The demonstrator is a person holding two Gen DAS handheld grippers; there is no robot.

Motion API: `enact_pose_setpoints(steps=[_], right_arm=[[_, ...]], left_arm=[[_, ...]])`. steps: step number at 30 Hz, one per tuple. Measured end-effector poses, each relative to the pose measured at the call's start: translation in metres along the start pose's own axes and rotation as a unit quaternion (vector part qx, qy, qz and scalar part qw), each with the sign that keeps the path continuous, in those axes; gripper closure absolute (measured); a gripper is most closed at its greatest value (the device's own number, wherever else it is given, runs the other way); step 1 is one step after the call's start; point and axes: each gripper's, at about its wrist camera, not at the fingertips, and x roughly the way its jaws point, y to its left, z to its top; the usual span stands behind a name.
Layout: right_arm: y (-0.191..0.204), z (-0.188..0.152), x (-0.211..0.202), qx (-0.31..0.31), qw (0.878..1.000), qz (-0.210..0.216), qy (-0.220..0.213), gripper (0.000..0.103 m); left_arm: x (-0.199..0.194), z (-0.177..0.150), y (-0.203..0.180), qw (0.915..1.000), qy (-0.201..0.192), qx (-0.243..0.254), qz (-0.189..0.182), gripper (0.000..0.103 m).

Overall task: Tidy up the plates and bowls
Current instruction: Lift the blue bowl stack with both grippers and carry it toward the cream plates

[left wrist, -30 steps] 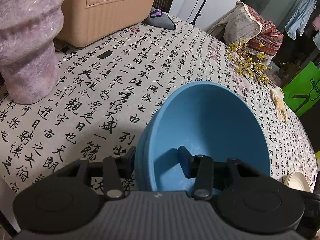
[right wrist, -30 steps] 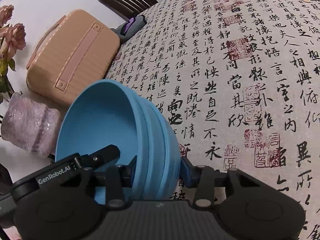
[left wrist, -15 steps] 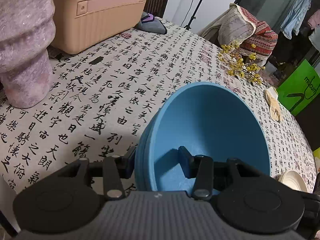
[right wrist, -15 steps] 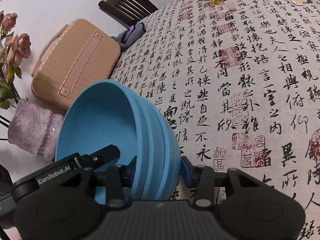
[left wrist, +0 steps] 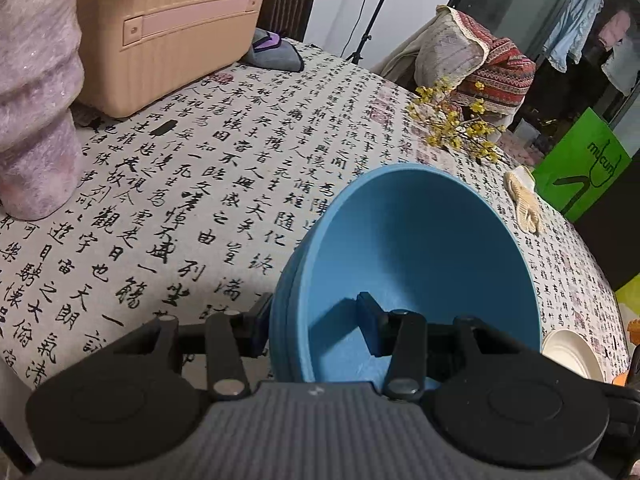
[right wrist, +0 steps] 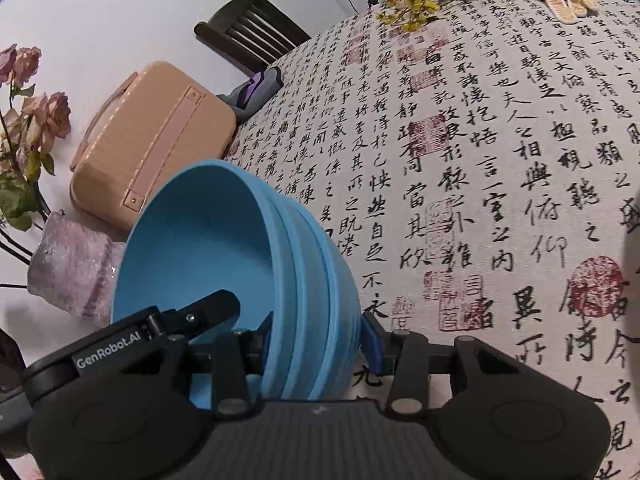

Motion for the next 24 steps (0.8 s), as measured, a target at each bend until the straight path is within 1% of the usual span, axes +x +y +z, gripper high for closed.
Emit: enact_pose_setpoints(steps=[8, 20, 24], right_arm=[[-0.013, -0.007, -0.026, 0.002, 1.0, -0.004, -0.01, 0.061], [-0.024, -0.01, -0.048, 0.006, 1.0, -0.007, -0.022, 0.061], [-0.023, -0.008, -0.049, 0.006, 1.0, -0.007, -0.025, 0.061]], left_arm=[[-0.003, -0.006, -0.013, 0.9999, -0.002, 0.007, -0.008, 0.058], [-0.007, -0.011, -0.032, 0.9997, -0.005, 0.017, -0.018, 0.058], [-0.009, -0.014, -0.036, 0.9996, -0.006, 0.019, -0.019, 0.058]])
